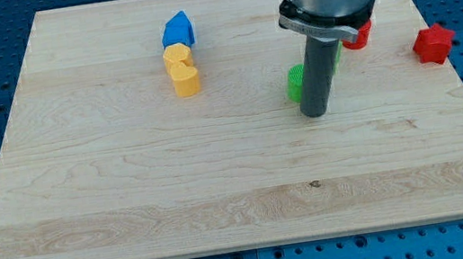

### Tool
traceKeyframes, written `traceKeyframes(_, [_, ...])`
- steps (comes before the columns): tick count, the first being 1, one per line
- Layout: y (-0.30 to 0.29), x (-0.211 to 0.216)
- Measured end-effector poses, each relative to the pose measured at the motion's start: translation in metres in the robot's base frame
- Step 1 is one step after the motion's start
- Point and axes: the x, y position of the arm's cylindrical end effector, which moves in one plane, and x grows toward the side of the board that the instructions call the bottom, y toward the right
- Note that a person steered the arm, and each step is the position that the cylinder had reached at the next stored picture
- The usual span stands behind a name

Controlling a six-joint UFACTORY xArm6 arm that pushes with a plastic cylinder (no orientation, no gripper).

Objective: Point at the red star

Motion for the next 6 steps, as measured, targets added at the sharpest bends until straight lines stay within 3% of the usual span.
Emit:
traceKeyframes(2, [0.0,-0.037])
traceKeyframes(4, [0.009,-0.011])
traceKeyframes(6, [0.077,-0.013])
